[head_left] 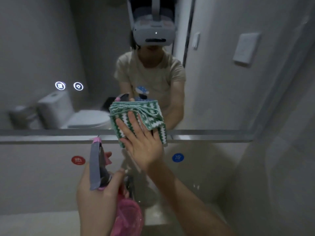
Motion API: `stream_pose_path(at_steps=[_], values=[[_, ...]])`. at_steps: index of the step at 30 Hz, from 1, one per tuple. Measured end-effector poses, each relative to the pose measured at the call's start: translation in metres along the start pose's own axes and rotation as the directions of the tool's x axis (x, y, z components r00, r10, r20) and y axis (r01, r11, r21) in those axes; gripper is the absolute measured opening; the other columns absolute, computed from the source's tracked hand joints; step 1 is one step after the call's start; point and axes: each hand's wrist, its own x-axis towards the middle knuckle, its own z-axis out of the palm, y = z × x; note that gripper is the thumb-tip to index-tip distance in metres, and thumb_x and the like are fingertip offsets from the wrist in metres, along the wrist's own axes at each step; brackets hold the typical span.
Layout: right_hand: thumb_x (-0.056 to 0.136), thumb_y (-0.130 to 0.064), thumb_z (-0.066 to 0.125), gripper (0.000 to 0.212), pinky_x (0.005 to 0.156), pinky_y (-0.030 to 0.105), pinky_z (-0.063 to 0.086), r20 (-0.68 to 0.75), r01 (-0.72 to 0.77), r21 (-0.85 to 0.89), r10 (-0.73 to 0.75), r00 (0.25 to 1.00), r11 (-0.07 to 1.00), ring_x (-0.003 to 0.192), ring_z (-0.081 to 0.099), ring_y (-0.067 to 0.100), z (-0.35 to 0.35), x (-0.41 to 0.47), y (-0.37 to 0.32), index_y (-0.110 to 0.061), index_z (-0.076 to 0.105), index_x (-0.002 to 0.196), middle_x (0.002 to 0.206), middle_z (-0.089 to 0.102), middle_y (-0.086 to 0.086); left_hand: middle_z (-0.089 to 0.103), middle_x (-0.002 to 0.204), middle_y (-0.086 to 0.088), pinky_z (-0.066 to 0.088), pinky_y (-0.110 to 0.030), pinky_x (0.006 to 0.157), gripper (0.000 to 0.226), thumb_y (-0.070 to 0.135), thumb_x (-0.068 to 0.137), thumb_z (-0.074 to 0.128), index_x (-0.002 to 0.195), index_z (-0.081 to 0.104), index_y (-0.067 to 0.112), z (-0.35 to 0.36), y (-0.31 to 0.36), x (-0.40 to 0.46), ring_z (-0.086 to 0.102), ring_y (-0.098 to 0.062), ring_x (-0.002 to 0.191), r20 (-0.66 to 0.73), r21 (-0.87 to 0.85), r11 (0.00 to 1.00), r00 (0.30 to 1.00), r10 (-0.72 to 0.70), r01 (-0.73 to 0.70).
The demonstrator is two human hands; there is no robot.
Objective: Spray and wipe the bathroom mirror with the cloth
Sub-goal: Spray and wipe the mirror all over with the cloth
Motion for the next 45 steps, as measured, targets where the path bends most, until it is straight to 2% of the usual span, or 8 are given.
stream_pose_path(at_steps=[6,14,17,24,29,35,39,45], values=[[0.098,-0.046,0.048,0.045,0.104,0.034,0.035,-0.259,-0.052,0.047,0.062,0.964,0.998,0.14,0.032,0.014,-0.026,-0.016,0.071,-0.032,0.043,0.14,0.149,0.036,0.002,0.054,0.067,-0.029,0.05,-0.051,0.063,0.067,0.048,0.05,0.073,0.094,0.062,-0.001,0.058,0.039,-0.032,0.054,-0.045,0.057,0.009,0.068,0.99,0.993,0.12,-0.12],[0.101,-0.047,0.03,0.049,0.111,0.041,0.025,-0.251,-0.28,-0.166,0.234,0.939,0.946,0.142,0.017,0.025,-0.048,-0.062,0.186,-0.028,0.028,0.146,0.152,0.024,0.008,0.069,0.07,0.005,0.054,-0.037,0.078,0.046,0.005,0.068,0.079,0.098,0.062,0.035,0.148,0.033,-0.066,0.06,-0.02,0.063,0.172,0.186,0.967,0.975,0.142,-0.174],[0.102,-0.046,0.027,0.049,0.116,0.04,0.011,-0.302,-0.326,-0.171,0.266,0.915,0.93,0.141,0.02,0.031,-0.05,-0.078,0.218,-0.025,0.026,0.146,0.15,0.025,0.015,0.065,0.076,-0.027,0.051,-0.062,0.073,0.041,0.004,0.071,0.077,0.108,0.063,0.015,0.171,0.025,-0.071,0.06,-0.044,0.065,0.257,0.192,0.971,0.962,0.091,-0.143],[0.102,-0.048,0.023,0.051,0.117,0.039,0.005,-0.343,-0.414,-0.136,0.349,0.872,0.9,0.14,0.019,0.031,-0.047,-0.092,0.237,-0.027,0.019,0.148,0.149,0.025,0.015,0.063,0.083,-0.036,0.05,-0.061,0.078,0.043,0.006,0.071,0.077,0.108,0.061,0.02,0.191,0.022,-0.071,0.06,-0.052,0.072,0.288,0.194,0.971,0.954,0.081,-0.14],[0.102,-0.049,0.017,0.055,0.118,0.043,0.007,-0.323,-0.492,-0.074,0.446,0.835,0.868,0.146,0.006,0.031,-0.059,-0.068,0.235,-0.029,0.004,0.152,0.158,0.004,0.012,0.055,0.063,-0.003,0.043,-0.01,0.042,0.019,-0.003,0.082,0.063,0.1,0.059,0.002,0.204,0.04,-0.052,0.059,-0.02,0.057,0.323,0.132,0.985,0.944,0.061,-0.108],[0.102,-0.045,0.026,0.055,0.114,0.052,0.019,-0.368,-0.492,-0.025,0.45,0.814,0.87,0.143,0.015,0.036,-0.105,-0.001,0.244,-0.017,0.026,0.149,0.154,0.022,0.023,0.055,0.059,-0.019,0.044,-0.029,0.039,0.025,-0.014,0.073,0.064,0.093,0.059,0.001,0.216,0.091,-0.04,0.054,-0.026,0.045,0.326,0.012,0.956,0.905,0.274,-0.294],[0.099,-0.05,0.021,0.06,0.116,0.046,0.006,-0.374,-0.471,0.009,0.44,0.816,0.882,0.145,0.008,0.03,-0.147,0.069,0.256,-0.019,0.026,0.15,0.158,0.015,0.016,0.052,0.064,-0.014,0.043,-0.022,0.04,0.028,-0.01,0.076,0.061,0.095,0.058,0.01,0.225,0.13,-0.032,0.049,-0.009,0.04,0.394,-0.083,0.955,0.871,0.294,-0.285],[0.101,-0.047,0.026,0.057,0.116,0.042,-0.004,-0.358,-0.427,-0.029,0.39,0.848,0.904,0.147,-0.002,0.026,-0.212,0.164,0.277,-0.026,0.014,0.153,0.161,0.002,0.008,0.051,0.052,-0.018,0.045,-0.038,0.043,0.019,0.003,0.068,0.066,0.077,0.056,0.018,0.229,0.197,-0.017,0.051,-0.023,0.039,0.385,-0.157,0.859,0.77,0.508,-0.488]])
